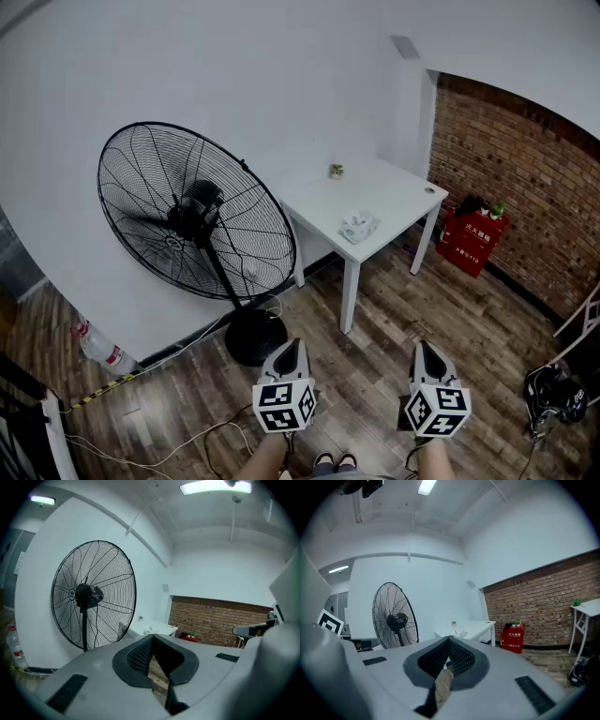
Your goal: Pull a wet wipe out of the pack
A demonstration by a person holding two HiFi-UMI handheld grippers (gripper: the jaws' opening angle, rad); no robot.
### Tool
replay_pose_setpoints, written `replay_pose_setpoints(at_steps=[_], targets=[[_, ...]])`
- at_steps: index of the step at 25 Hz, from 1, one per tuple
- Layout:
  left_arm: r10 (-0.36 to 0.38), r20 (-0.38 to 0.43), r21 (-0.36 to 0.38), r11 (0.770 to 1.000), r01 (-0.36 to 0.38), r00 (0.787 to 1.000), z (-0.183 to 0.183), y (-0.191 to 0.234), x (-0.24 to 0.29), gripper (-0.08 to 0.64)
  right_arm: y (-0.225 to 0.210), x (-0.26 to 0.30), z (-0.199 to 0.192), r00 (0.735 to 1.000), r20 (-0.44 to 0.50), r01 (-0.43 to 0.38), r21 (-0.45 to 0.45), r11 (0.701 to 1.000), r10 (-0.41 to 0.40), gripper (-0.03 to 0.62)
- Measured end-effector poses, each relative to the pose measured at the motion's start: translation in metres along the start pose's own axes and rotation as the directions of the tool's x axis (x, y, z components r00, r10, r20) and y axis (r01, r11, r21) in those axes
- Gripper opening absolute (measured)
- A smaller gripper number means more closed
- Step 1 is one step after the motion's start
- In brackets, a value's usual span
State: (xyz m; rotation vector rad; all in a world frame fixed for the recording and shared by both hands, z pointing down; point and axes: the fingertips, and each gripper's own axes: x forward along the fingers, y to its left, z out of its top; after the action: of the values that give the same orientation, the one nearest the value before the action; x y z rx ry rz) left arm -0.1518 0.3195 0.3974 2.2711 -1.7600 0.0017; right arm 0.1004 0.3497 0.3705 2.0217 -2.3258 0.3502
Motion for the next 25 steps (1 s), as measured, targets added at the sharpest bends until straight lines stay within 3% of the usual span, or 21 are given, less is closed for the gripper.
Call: replay_pose_setpoints(at_steps=[25], targets=[[0.035, -0.004, 0.012, 0.999, -0.035, 0.999, -0.004, -0.004, -0.011, 0.005, -0.007, -0.008, -0.001, 1.0, 0.014, -0.022, 0.02, 1.0, 0.021, 0.008]])
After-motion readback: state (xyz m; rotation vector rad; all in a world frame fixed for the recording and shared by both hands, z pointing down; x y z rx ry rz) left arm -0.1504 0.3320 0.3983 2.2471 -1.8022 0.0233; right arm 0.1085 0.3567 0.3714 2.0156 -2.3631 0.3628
